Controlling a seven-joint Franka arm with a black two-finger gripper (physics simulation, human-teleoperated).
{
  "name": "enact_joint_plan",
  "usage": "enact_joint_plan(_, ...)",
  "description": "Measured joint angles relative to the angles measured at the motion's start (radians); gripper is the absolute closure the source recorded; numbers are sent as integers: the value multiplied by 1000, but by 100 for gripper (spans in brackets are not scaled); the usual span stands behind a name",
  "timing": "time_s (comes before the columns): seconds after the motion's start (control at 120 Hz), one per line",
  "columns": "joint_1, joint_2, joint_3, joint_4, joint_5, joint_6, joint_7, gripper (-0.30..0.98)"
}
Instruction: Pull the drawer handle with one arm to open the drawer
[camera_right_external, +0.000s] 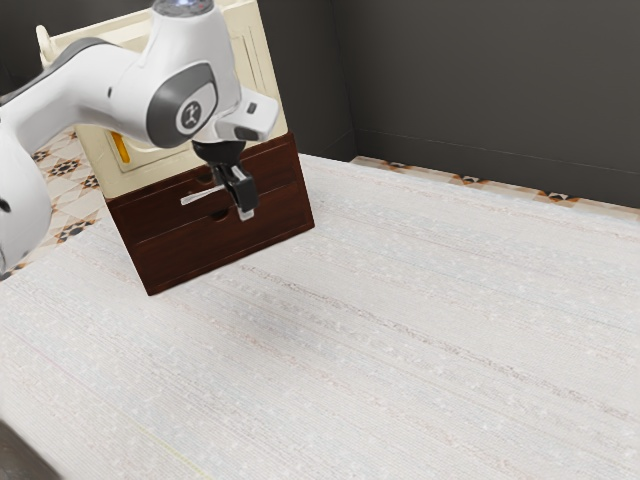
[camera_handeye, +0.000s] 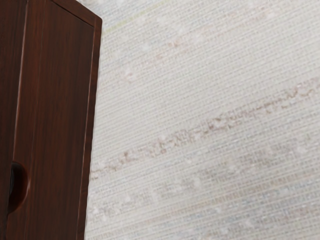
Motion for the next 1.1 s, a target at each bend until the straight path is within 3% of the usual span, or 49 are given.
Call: enact_joint_plan(1.1,98,111,4,88,28,125,47,20)
